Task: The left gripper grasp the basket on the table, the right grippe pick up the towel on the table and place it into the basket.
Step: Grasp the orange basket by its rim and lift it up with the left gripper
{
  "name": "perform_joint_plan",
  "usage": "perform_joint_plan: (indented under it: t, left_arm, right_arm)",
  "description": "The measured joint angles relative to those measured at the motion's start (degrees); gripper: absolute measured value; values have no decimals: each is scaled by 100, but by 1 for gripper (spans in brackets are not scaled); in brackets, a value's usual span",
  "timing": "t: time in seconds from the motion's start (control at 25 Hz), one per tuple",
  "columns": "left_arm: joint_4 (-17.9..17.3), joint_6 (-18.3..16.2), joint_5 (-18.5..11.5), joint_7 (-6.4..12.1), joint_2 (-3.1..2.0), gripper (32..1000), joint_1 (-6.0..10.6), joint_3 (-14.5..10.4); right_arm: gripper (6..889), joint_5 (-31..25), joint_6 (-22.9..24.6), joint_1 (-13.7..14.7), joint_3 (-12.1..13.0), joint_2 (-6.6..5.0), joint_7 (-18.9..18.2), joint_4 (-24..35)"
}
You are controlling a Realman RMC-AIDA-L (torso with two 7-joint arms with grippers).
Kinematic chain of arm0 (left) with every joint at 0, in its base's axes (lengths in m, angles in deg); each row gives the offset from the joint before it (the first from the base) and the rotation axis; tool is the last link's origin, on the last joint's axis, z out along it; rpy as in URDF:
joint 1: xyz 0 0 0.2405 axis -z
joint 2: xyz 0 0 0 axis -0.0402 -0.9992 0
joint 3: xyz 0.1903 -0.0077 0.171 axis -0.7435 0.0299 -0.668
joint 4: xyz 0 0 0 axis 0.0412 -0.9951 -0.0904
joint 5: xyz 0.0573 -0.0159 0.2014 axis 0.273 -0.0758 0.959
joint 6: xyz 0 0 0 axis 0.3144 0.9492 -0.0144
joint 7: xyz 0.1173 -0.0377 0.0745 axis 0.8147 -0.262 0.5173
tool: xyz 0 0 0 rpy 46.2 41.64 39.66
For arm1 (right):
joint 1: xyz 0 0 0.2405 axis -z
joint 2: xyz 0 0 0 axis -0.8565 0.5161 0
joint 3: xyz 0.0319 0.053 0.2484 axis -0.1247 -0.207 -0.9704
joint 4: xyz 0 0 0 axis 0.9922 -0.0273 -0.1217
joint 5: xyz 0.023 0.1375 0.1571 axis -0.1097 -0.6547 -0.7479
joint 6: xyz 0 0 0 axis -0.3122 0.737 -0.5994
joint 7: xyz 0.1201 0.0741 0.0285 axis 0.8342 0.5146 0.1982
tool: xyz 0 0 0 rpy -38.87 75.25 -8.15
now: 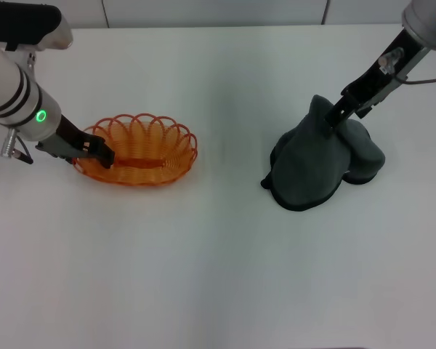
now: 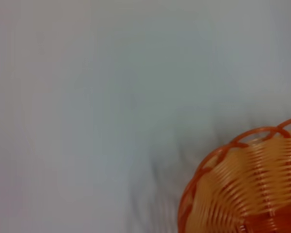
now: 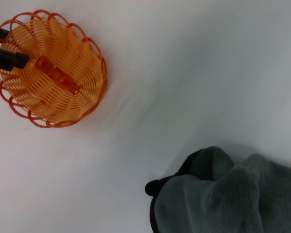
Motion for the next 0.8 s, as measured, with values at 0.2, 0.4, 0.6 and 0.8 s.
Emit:
perform_joint_plan:
  t: [0.2, 0.4, 0.6, 0.8]
  left_arm:
    - [20, 1, -5, 4, 16, 696, 11, 0]
    - [60, -86, 11, 18, 30, 527, 11, 0]
    - [82, -167, 27, 103, 40, 360, 11, 0]
    - [82, -166, 27, 168, 46, 286, 19, 0]
  right_arm:
    - [848, 1, 0, 0, 0, 0, 0, 0]
    - [847, -1, 0, -1, 0, 0, 0, 0]
    - [847, -4, 0, -3, 0, 0, 0, 0]
    - [847, -8, 0, -6, 0, 0, 0, 0]
